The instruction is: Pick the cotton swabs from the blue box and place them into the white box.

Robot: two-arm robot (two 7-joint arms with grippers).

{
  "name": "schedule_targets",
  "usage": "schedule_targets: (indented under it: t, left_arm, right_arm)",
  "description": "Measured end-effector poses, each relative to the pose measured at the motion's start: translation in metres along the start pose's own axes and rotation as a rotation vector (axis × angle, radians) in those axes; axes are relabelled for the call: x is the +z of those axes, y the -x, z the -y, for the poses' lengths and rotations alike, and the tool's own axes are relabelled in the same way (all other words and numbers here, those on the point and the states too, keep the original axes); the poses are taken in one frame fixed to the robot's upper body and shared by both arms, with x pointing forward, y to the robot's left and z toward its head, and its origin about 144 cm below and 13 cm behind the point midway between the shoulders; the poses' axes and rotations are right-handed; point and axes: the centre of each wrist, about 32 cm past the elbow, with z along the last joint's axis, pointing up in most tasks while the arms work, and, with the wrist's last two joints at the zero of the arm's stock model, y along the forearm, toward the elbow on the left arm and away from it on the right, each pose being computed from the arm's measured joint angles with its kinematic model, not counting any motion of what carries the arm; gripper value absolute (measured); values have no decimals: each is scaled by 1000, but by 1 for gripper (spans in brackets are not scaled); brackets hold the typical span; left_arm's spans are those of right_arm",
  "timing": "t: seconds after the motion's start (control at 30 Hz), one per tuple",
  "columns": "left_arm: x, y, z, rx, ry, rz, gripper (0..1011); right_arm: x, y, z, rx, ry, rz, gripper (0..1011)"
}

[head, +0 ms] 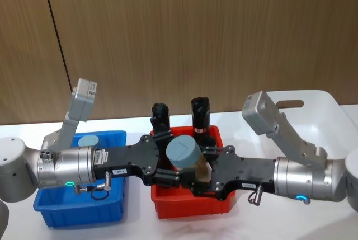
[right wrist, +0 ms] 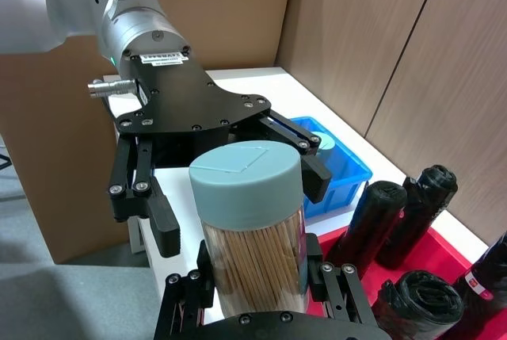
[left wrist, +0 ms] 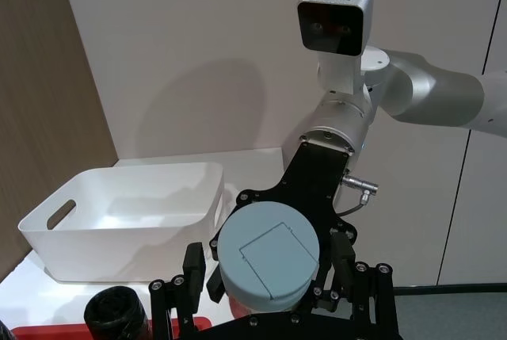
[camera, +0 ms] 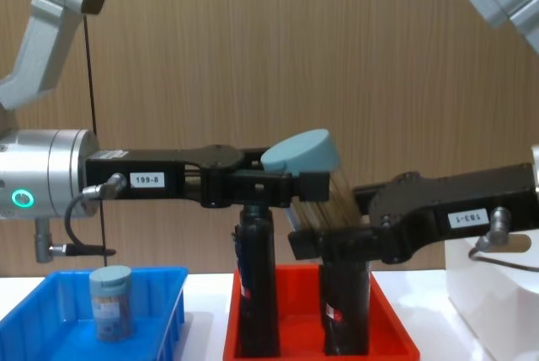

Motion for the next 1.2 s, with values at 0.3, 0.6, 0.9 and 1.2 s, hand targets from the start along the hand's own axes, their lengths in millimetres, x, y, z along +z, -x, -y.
schedule_targets:
  t: [0.3, 0.6, 0.9, 1.2]
  left_arm:
    - [0, 0, 0, 0, 0, 0, 1004]
    - [0, 0, 0, 0, 0, 0, 1004]
    - [0, 0, 0, 0, 0, 0, 1004]
    - [0, 0, 0, 0, 0, 0, 1004]
  right_arm:
    - [-4, 0, 5, -29, -18, -11, 642]
    - [-14, -5, 22, -114, -40, -44, 642]
    - [-26, -12, 43, -222, -50, -76, 642]
    - [-40, -24, 66, -359, -42, -106, 642]
